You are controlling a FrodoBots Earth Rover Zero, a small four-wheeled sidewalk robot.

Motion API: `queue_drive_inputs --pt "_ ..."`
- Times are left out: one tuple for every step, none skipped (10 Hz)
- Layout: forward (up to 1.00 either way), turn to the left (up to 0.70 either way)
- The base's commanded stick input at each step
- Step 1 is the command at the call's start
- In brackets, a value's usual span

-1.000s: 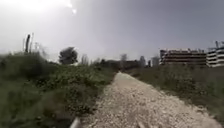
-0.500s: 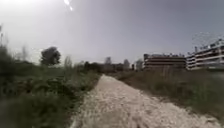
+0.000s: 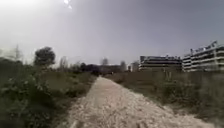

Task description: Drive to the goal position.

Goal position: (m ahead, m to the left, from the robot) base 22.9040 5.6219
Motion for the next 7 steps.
queue_drive_inputs --pt "1.00 0.00" --pt "1.00 0.00" --pt "1.00 0.00" --pt "1.00 0.00" --pt "1.00 0.00" --pt "1.00 0.00" --pt "1.00 0.00"
